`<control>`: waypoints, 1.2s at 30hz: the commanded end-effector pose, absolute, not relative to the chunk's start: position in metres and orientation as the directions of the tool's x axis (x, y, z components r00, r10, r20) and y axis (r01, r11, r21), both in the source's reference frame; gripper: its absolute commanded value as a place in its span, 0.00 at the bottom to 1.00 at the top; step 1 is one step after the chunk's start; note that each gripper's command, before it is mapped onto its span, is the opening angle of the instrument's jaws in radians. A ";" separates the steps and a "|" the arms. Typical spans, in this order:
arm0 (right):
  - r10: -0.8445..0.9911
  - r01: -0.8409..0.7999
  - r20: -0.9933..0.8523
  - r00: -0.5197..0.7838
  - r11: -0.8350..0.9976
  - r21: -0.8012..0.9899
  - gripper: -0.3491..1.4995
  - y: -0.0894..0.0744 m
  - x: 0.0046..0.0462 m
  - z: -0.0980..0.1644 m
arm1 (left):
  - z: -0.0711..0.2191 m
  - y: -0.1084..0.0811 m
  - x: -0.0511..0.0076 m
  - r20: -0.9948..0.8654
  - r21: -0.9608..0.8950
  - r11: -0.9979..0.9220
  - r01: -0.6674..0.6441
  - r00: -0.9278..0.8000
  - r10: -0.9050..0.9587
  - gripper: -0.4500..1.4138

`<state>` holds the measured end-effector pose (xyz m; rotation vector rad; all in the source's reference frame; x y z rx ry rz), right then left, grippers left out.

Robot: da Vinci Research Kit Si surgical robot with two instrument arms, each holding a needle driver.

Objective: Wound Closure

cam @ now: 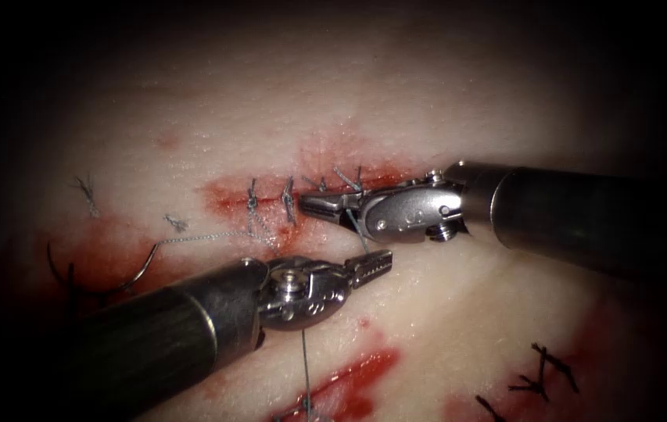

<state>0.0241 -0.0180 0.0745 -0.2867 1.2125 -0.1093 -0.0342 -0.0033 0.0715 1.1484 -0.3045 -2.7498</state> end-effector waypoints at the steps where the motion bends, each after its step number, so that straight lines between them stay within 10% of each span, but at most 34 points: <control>1: -0.240 -0.073 -0.904 0.355 0.957 -0.282 0.00 -0.017 0.0249 0.075 | 0.072 -0.003 -0.0347 -0.685 0.244 -0.968 0.056 -0.696 -0.213 0.00; 3: -0.246 -0.070 -0.903 0.354 0.955 -0.287 0.09 -0.017 0.0247 0.076 | 0.072 -0.003 -0.0347 -0.686 0.244 -0.968 0.056 -0.696 -0.213 0.00; 7: -0.140 -0.125 -0.918 0.372 0.972 -0.199 0.86 -0.016 0.0238 0.075 | 0.071 -0.003 -0.0343 -0.688 0.242 -0.968 0.060 -0.693 -0.215 0.00; 9: -0.108 -0.153 -0.914 0.391 0.971 -0.181 0.99 -0.016 0.0233 0.075 | 0.071 -0.003 -0.0339 -0.691 0.241 -0.969 0.063 -0.690 -0.216 0.00; 25: 0.032 -0.289 -0.918 0.394 0.953 -0.091 0.99 -0.014 0.0116 0.069 | 0.067 -0.011 -0.0203 -0.685 0.142 -0.984 -0.107 -0.729 -0.019 0.00; 36: 0.074 -0.323 -0.912 0.403 0.944 -0.066 0.99 -0.015 0.0125 0.070 | 0.075 -0.017 -0.0166 -0.685 -0.003 -0.977 -0.214 -0.711 0.158 0.32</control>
